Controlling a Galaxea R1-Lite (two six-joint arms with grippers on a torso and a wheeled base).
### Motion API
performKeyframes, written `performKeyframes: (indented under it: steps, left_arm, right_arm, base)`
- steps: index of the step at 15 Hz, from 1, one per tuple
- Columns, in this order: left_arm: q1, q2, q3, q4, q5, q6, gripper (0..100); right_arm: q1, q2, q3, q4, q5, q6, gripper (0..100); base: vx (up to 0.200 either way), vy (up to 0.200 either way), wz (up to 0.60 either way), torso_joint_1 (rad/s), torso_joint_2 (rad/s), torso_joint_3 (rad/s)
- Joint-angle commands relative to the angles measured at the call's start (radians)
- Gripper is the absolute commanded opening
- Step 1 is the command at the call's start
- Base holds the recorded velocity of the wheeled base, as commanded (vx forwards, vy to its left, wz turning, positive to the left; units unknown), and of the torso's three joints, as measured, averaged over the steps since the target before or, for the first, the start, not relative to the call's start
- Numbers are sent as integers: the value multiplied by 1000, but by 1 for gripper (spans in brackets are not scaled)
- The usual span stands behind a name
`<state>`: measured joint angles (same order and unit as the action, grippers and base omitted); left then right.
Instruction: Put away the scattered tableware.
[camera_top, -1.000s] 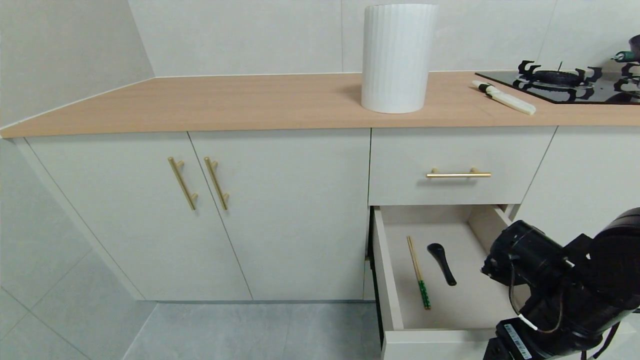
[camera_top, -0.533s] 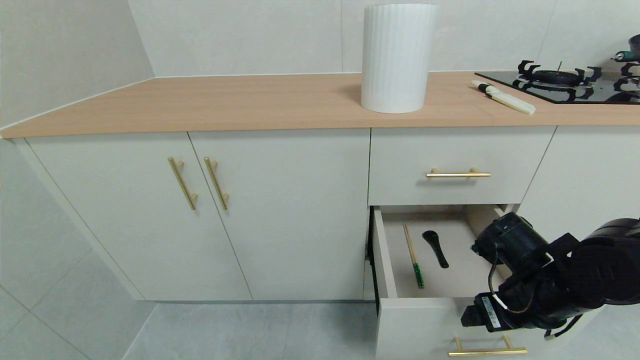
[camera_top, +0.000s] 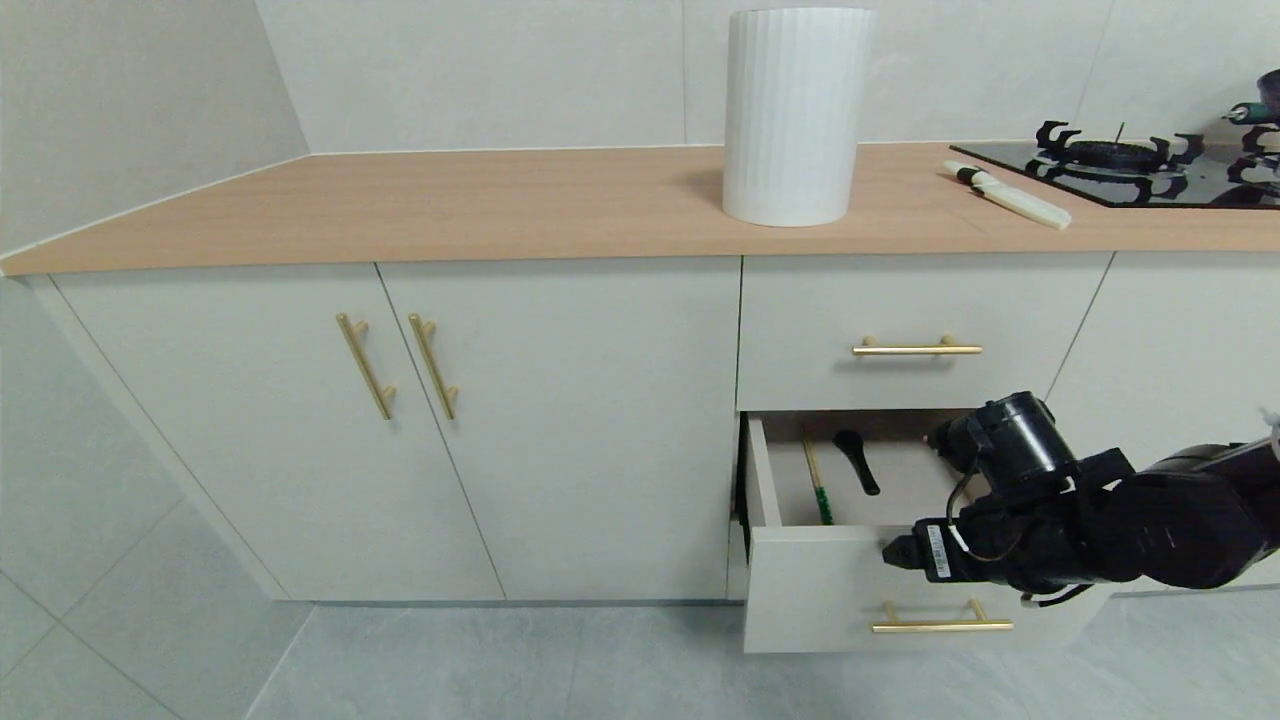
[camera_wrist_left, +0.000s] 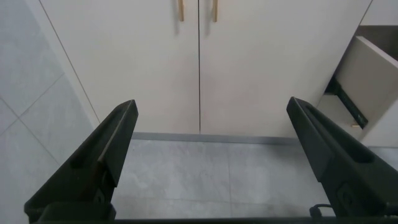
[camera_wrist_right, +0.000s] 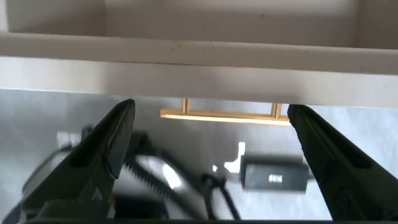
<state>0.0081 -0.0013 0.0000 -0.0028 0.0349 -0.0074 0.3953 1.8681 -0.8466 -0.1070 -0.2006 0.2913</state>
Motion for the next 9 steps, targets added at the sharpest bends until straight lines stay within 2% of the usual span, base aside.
performKeyframes:
  steps: [1,4,8,9]
  left_arm:
    - [0,1,0,0,0,0,100]
    - [0,1,0,0,0,0,100]
    - [1,1,0,0,0,0,100]
    - [1,1,0,0,0,0,100]
  right_arm:
    - [-49,86,-16,-105,0,-52,100]
    - [-78,178,-69,-286,-2,-89,100]
    - [-82,249,-98,-404,-46,-95,100]
    - [-85,301,-98,-508,-85,-95,100]
  base:
    - [0,0,0,0,0,0]
    - [0,0,0,0,0,0]
    - [0,0,0,0,0,0]
    - [0,0,0,0,0,0]
